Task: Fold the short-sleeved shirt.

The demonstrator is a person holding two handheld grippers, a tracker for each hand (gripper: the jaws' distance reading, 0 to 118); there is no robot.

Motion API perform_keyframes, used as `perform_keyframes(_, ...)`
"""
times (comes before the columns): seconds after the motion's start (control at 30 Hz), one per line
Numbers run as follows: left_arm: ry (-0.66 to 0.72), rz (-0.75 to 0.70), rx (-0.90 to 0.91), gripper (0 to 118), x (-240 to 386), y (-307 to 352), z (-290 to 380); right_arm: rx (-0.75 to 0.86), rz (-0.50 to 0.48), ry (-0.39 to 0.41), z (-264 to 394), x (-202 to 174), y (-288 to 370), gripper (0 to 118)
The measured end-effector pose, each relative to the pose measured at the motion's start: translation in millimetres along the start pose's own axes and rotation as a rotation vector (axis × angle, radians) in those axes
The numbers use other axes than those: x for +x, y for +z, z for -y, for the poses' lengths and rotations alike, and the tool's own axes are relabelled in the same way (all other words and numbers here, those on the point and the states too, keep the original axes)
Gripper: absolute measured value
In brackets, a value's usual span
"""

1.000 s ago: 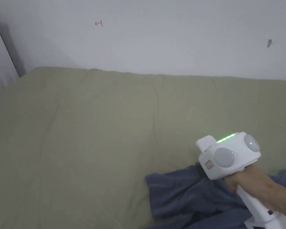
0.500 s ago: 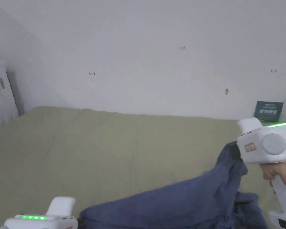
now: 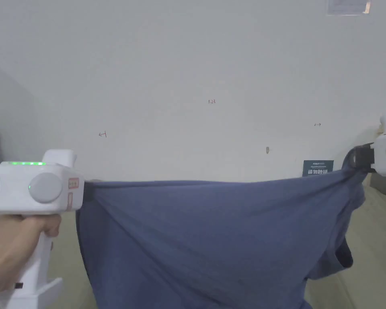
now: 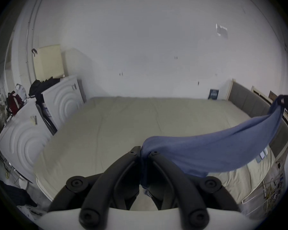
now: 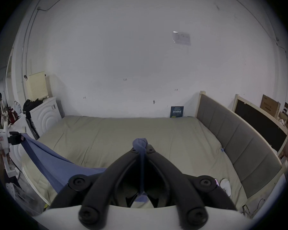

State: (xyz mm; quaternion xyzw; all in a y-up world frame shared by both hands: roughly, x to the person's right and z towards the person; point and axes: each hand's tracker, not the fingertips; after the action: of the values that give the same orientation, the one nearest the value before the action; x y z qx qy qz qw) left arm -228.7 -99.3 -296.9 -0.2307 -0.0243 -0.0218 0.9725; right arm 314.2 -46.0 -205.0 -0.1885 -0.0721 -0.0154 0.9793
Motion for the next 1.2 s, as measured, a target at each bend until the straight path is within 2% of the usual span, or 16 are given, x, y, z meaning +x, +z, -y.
perform_keyframes(0.2,0.011,-0.036,0.051,6,0.3,20.4,-34.5,0.043,0.009,0.006,-22.7,-13.0,9.5,2)
perform_keyframes(0.43,0.051,-0.048,0.055,6,-5.8,3.9,-61.5,0.067,0.03,0.042,-50.4,-25.0,-10.4,2)
perform_keyframes(0.77,0.037,-0.098,0.054,6,13.0,-55.9,-110.6,0.05,0.087,0.077,-103.3,-28.4,-77.9,2)
perform_keyframes(0.93,0.022,-0.143,0.063,6,30.1,-92.5,-141.8,0.062,0.105,0.062,-135.2,-25.9,-114.8,2)
perform_keyframes(1.03,0.034,-0.148,0.073,6,38.0,-113.3,-158.4,0.066,0.13,0.097,-153.3,-25.5,-138.3,2)
perform_keyframes(1.2,0.02,-0.181,0.086,6,53.2,-156.2,-181.5,0.084,0.147,0.109,-181.3,-23.0,-175.6,2)
